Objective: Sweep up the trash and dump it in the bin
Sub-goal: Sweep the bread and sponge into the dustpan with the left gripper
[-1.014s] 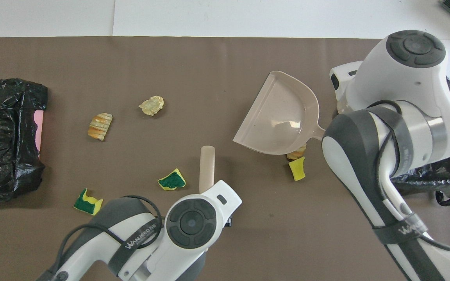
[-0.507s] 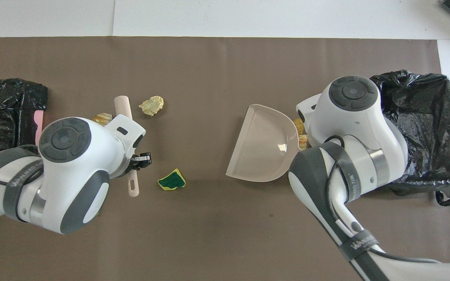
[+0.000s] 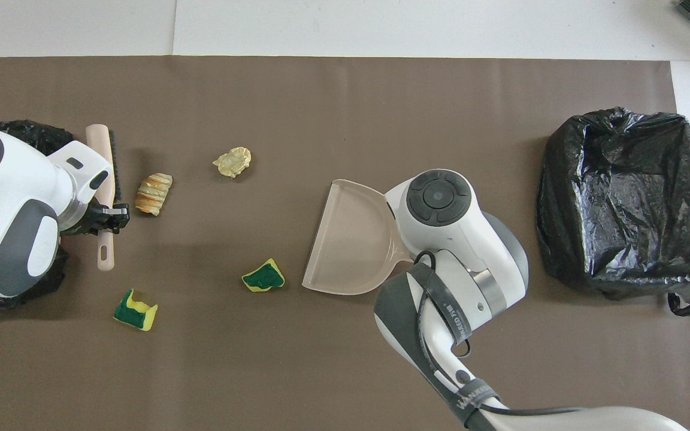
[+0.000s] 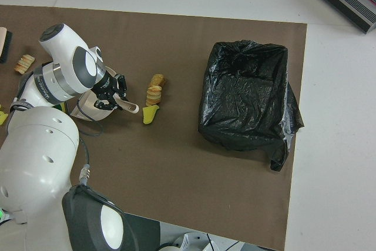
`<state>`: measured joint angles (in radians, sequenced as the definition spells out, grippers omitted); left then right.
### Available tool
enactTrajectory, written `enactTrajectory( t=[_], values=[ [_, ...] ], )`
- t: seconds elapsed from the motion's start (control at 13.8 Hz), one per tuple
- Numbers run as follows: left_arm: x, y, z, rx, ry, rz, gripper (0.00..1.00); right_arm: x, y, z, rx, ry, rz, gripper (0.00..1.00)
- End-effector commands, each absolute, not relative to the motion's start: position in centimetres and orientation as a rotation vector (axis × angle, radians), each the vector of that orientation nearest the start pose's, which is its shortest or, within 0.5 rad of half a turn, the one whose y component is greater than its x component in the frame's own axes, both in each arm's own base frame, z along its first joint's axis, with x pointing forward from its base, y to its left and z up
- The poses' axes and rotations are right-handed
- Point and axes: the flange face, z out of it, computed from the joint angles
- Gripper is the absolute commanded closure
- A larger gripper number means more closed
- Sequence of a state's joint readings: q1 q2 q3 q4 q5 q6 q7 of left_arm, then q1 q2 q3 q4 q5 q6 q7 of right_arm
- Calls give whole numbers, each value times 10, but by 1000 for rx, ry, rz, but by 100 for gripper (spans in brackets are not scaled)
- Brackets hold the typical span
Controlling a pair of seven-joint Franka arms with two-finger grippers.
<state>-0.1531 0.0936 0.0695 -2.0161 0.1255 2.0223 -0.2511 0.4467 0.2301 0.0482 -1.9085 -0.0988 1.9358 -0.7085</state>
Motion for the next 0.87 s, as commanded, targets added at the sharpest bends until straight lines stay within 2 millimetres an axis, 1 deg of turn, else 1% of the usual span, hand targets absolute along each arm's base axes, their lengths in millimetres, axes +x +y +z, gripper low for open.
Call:
enactTrajectory(
  t=[0.0,0.07,0.14,0.22,0.29,0.36,0.43,0.51,0.58,0.65,0.8],
  values=[
    [582,-29,377,-2974,-113,94,100,516,289,345,-2625,-1850,319,100],
    [584,-28,363,-2976,-80,101,100,517,288,345,-2628,-1847,319,100],
    [584,-29,358,-2980,-31,101,100,516,289,344,-2626,-1848,323,100],
    [582,-29,358,-2980,17,121,100,516,289,344,-2629,-1844,323,100],
    [581,-35,358,-2978,46,129,100,516,289,344,-2635,-1837,320,100],
    [576,-45,355,-2977,76,144,100,516,289,344,-2644,-1825,320,100],
    [573,-64,355,-2974,128,142,100,515,290,345,-2643,-1827,325,100],
    [570,-89,355,-2972,192,140,100,515,289,345,-2643,-1826,329,100],
    [566,-98,355,-2974,217,142,100,516,290,346,-2645,-1824,327,100],
    [561,-114,354,-2971,274,146,100,516,290,346,-2646,-1822,327,100],
    [553,-126,350,-2959,431,161,100,516,290,346,-2648,-1820,329,100]
  ],
)
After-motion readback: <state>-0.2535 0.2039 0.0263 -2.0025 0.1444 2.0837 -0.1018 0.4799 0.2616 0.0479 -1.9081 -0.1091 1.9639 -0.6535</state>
